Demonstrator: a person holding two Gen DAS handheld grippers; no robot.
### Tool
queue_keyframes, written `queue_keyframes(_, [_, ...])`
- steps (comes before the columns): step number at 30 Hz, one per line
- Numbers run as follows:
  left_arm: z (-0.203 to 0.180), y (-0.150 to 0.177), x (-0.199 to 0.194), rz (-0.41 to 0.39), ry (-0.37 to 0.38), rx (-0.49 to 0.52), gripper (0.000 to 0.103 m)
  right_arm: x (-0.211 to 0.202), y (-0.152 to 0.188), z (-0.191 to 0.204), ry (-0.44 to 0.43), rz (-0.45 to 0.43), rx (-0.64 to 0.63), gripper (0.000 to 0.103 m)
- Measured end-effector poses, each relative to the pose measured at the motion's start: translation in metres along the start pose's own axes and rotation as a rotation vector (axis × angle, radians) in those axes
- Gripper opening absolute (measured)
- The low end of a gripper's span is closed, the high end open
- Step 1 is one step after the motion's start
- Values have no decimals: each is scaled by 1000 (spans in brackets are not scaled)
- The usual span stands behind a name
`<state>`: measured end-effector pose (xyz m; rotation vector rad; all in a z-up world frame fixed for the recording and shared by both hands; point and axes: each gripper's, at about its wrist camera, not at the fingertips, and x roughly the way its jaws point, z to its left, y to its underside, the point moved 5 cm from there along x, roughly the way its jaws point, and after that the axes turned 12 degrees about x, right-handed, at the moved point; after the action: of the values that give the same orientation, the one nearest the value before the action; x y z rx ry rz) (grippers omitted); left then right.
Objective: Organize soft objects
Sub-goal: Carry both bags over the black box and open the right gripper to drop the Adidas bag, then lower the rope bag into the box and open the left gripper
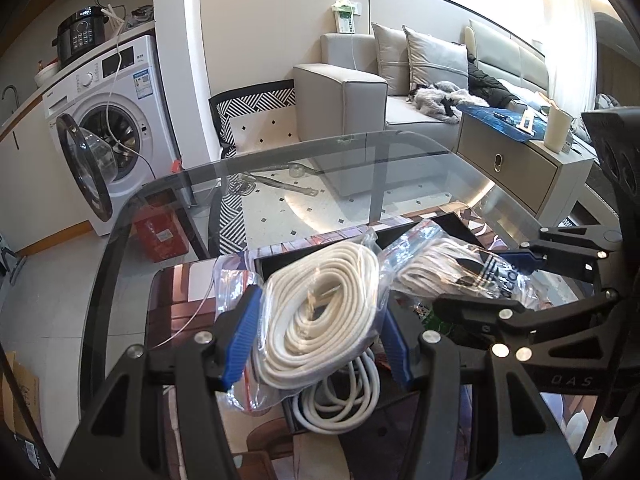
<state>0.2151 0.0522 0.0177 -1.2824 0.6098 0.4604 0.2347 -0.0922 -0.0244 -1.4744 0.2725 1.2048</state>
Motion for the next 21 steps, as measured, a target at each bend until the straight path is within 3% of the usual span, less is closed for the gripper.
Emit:
queue_keyframes(13, [0,-2,7,3,4,16,55,16,-3,0,-8,47,-33,47])
queue_keyframes(17, [-2,-3,6,3,12,19,56,7,3,7,-18,17,-89,54])
queue_keyframes(21, [-6,-2,5,2,35,24,56,-12,12,12,-23,-31,-145,75])
